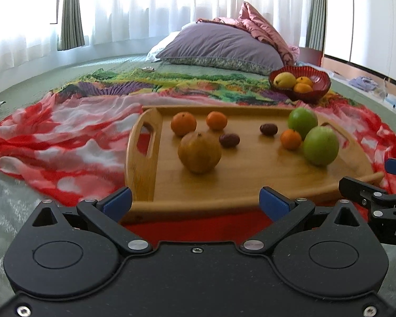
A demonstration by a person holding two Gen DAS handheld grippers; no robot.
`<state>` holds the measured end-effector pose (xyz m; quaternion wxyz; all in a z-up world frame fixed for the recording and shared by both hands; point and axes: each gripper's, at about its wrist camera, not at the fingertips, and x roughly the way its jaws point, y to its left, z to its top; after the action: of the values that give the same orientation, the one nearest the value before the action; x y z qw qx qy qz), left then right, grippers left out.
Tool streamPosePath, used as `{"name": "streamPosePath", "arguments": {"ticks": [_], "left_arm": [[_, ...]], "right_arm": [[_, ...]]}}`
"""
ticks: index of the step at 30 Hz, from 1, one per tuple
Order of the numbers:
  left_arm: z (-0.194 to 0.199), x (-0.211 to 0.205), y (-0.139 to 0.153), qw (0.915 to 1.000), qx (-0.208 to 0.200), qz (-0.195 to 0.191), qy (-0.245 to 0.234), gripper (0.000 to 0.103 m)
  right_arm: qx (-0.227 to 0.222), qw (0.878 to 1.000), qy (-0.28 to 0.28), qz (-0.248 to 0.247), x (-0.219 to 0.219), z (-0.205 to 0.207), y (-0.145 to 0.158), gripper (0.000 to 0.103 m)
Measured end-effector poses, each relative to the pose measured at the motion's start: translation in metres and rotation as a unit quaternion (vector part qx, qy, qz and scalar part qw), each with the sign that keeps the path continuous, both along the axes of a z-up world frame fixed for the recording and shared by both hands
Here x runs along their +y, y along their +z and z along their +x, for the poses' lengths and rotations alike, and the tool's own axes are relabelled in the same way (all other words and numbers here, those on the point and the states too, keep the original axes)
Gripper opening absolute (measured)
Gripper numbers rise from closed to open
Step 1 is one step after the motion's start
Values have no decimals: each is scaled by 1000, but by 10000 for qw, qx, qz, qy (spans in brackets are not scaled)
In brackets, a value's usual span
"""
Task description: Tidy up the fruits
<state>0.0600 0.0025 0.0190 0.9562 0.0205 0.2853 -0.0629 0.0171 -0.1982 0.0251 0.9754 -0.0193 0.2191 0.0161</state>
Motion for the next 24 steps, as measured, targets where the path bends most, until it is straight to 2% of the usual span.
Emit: {"name": "streamPosePath", "arguments": {"ticks": [8,17,24], "left_arm": [[-2,1,-20,9998,181,84,39,103],[4,-1,-31,9992,364,125,95,103],[7,-6,-37,9991,361,214,53,103]], "right_arm": [[233,9997,-83,75,2,-2,-27,103],[387,9992,-105,-41,7,1,-43,103],[540,9983,-156,161,2,5,-49,103]]}}
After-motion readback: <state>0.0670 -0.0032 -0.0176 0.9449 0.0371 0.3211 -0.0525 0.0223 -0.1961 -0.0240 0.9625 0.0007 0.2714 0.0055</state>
